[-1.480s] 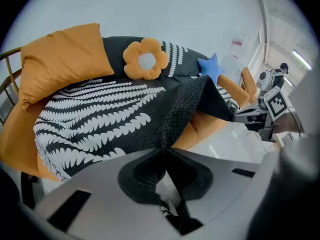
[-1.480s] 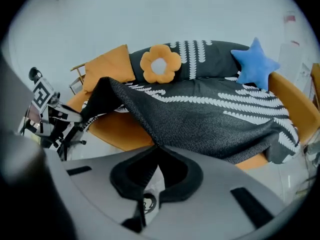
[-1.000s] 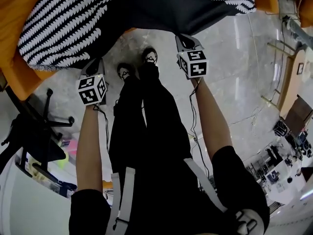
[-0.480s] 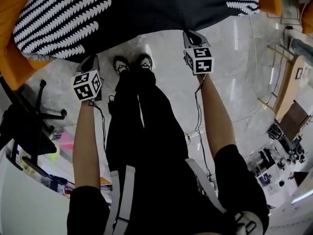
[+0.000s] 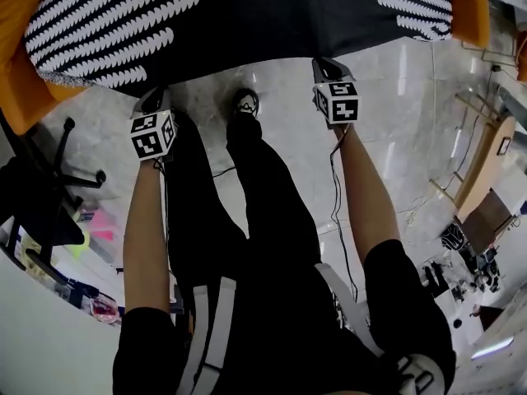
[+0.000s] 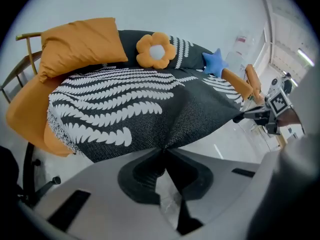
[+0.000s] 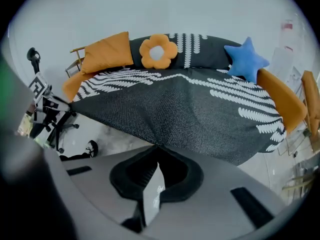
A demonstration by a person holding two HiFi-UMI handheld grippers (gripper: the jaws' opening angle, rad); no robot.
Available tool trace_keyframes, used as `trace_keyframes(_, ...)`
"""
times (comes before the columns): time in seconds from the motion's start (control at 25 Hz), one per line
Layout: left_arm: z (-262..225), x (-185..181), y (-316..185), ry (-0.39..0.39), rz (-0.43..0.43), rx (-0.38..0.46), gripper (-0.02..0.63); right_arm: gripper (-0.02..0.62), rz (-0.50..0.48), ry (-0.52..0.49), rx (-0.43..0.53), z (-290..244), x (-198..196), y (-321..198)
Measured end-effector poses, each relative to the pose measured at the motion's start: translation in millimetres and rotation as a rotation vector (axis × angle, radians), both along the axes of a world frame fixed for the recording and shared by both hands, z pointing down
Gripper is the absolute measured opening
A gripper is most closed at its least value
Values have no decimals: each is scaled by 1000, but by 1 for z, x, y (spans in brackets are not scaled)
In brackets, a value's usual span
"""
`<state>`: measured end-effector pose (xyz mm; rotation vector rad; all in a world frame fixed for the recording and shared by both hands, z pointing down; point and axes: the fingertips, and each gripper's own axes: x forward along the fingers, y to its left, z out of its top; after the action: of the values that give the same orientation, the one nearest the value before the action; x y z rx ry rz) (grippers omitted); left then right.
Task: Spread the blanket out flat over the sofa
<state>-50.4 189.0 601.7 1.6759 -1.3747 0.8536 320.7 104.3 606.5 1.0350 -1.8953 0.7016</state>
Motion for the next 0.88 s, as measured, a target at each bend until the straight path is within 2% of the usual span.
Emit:
trace_keyframes(0.12, 6, 1, 3, 1, -21, 15, 44, 18, 41, 12, -6, 8, 0, 0)
trace_keyframes(0.24, 10, 2, 4, 62, -92, 13, 55, 46, 83, 2, -1, 12, -2, -2)
trace_keyframes(0.32, 7, 4, 2, 110, -114, 26, 90, 128, 101, -30, -25, 15, -8, 0)
trace_keyframes(0.4, 3, 4, 1, 137, -108, 40, 131, 247, 108, -48, -52, 18, -17, 3)
trace_keyframes(0.44, 3, 4, 3, 147, -109, 41, 172, 267, 106, -49, -62, 19, -22, 6)
trace_keyframes(0.48, 4, 2, 7, 157, -117, 38, 255, 275, 102, -50, -70, 19, -27, 8)
trace_keyframes(0.52, 5, -1, 13, 163, -131, 31, 285, 278, 99, -52, -76, 19, -32, 11)
trace_keyframes(0.68, 13, -26, 38, 141, -188, 4, 291, 276, 85, -70, -76, 16, -57, 18)
trace_keyframes(0.88, 15, -77, 40, 116, -242, -1, 291, 275, 37, -97, -57, 2, -113, 13)
